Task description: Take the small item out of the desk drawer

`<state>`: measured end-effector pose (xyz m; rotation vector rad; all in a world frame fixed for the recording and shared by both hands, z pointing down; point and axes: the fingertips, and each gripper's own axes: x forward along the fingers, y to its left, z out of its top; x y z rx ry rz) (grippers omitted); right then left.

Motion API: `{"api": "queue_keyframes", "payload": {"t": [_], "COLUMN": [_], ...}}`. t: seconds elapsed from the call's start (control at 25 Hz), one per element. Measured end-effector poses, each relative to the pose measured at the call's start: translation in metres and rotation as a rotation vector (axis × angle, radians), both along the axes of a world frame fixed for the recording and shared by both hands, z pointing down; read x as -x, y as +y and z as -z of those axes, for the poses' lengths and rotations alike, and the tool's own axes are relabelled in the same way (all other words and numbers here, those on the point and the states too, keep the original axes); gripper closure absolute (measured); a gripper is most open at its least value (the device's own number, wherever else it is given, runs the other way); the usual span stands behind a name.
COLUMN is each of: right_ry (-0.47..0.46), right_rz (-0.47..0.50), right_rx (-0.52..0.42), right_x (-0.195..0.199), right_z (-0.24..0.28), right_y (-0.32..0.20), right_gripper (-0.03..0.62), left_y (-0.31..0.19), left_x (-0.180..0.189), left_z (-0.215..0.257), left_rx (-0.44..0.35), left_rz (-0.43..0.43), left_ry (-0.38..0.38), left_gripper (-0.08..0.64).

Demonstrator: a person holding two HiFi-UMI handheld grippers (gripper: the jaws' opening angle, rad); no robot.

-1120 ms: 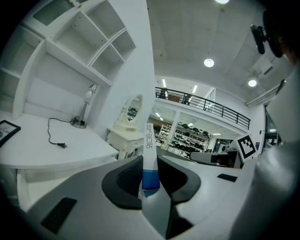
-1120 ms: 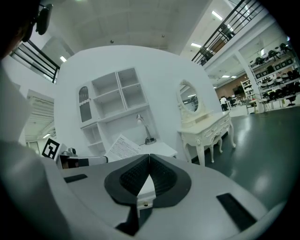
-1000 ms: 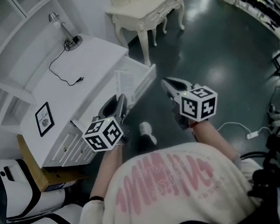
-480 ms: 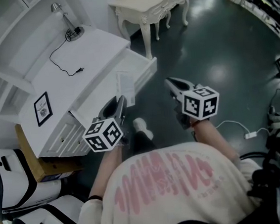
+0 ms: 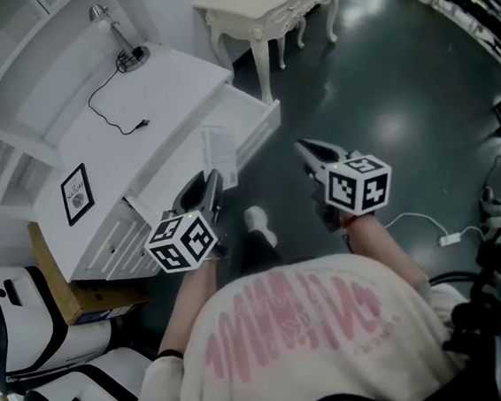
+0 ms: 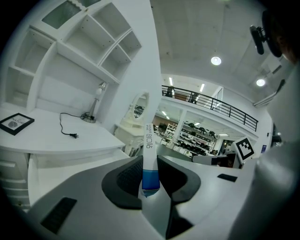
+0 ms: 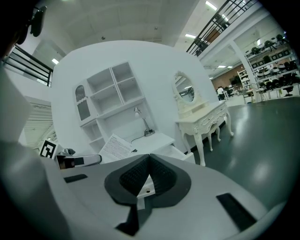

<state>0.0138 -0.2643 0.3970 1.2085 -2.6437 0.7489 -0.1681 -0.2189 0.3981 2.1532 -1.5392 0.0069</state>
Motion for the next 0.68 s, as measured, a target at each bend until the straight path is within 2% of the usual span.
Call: {"api": "queue_keyframes", "payload": {"t": [0.68], "right_ry": [0.006], "right_rz": [0.011], "right_rx": [0.031], "right_x": [0.005], "right_z": [-0.015], "right_y": [-0.014], "right_gripper": [0.575], "left_y": [-0.011], "left_x": [0.009], "left_z": [-0.01], "left_rx": [0.021], "left_rz": [0.028], "left_ry": [0.003], "left_gripper": [0.443]}}
